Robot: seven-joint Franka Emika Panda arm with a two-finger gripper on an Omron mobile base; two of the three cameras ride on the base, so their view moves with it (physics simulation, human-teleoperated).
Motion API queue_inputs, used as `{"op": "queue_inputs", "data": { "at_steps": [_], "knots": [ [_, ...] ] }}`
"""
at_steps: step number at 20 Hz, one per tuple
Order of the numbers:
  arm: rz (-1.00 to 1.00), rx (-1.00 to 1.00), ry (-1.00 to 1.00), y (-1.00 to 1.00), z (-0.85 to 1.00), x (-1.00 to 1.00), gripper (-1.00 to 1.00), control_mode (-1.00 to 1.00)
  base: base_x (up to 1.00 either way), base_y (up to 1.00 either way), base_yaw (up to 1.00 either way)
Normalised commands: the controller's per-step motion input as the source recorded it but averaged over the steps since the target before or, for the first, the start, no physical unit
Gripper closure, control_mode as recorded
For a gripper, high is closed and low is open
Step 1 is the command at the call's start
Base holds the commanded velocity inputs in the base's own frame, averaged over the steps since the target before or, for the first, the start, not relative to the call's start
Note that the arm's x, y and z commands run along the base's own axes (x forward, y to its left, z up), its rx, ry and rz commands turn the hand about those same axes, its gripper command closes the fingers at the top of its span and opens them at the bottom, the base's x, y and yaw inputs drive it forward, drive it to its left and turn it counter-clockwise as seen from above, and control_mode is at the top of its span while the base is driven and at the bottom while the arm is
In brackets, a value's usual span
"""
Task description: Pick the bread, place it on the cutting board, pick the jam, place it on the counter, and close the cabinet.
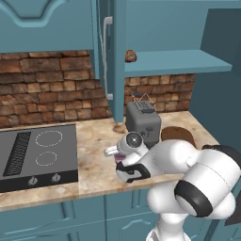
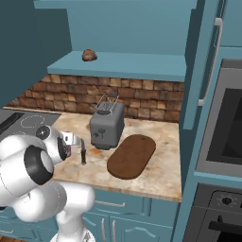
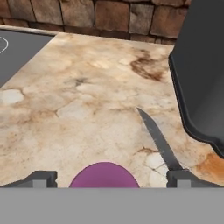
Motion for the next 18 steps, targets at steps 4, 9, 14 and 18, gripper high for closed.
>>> {"op": "queue_inputs", "data": {
  "at_steps": [4,9,14,18],
  "knots": [
    [0.00,0.00,-0.03,-0.10,0.25,0.00,-1.00,-1.00,0.00,0.00,0.00],
    [0.00,0.00,-0.04,-0.14,0.25,-0.02,-1.00,-1.00,0.00,0.00,0.00],
    [0.00,0.01,-0.04,-0.17,0.21,-0.08,-1.00,-1.00,0.00,0.00,0.00],
    [0.00,0.01,-0.03,-0.17,0.22,-0.14,-1.00,-1.00,0.00,0.00,0.00]
  ]
}}
